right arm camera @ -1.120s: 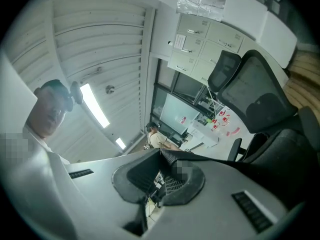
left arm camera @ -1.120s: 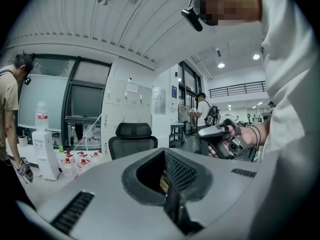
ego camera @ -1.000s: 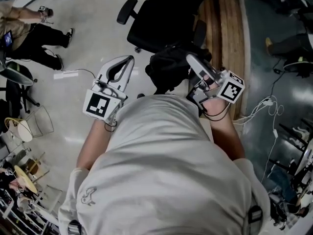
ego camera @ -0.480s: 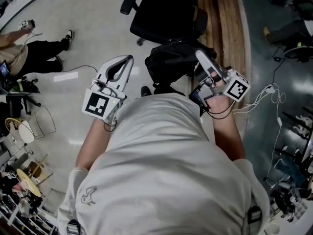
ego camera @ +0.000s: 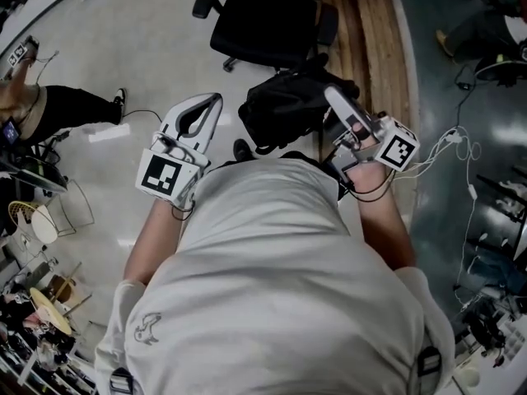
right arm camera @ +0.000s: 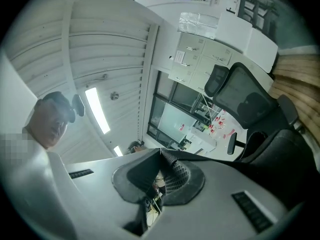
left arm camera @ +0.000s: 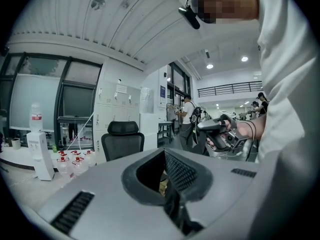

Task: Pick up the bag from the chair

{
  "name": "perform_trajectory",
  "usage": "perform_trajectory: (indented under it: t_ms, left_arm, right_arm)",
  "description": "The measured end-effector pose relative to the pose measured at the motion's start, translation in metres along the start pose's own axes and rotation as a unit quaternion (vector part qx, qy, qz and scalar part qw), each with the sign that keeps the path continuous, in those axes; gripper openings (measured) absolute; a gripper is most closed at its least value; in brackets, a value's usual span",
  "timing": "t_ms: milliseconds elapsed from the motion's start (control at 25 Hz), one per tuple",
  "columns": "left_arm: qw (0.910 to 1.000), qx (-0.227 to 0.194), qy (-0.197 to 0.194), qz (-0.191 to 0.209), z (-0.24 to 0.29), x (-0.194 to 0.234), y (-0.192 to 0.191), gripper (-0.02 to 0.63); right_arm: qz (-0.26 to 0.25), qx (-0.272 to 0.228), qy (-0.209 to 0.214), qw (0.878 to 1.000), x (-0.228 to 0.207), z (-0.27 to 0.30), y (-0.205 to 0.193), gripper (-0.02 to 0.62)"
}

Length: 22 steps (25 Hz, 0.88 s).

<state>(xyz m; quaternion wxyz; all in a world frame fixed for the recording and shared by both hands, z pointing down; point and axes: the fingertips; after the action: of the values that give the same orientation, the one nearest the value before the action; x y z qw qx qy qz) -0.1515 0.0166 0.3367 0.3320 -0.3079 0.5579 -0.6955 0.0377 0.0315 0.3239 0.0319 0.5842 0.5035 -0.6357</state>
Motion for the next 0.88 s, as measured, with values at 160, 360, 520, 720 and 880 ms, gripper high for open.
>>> perform_trajectory:
  t_ms: [160, 360, 520, 720, 880]
  left_arm:
    - [0.9999, 0.004, -0.002, 0.010, 0.005, -0.023, 0.006, 0.008]
    - [0.9998, 0.008, 0.001, 0.017, 0.023, -0.080, 0.003, 0.007]
    - [0.9998, 0.005, -0.007, 0.016, 0.044, -0.150, -0.004, 0.007]
    - [1.0000, -0.001, 0.001, 0.002, 0.044, -0.184, -0.007, 0.006]
    - [0.9999, -0.007, 0.010, 0.004, 0.032, -0.201, -0.005, 0.006]
  right_arm:
    - [0.013, 0.010, 0.003, 1.000, 0.004, -0.021, 0.002, 0.033]
    - [0.022, 0.036, 0.012, 0.999, 0.009, -0.071, -0.001, 0.033]
    - [0.031, 0.041, 0.007, 0.999, 0.005, -0.133, -0.004, 0.034]
    - [0.022, 0.052, 0.005, 0.998, 0.011, -0.167, -0.007, 0.034]
    - [0.014, 0.055, 0.001, 0.998, 0.018, -0.187, -0.010, 0.034]
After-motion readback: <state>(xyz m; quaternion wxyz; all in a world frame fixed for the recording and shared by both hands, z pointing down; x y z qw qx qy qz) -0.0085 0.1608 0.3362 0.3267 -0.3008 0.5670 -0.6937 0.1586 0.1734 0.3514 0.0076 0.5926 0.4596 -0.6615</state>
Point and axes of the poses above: the fingertips, and each gripper's own axes: z forward along the fingers, x to its left, y out of its top, and after that the axes turned 3 degrees about -z, right-handed
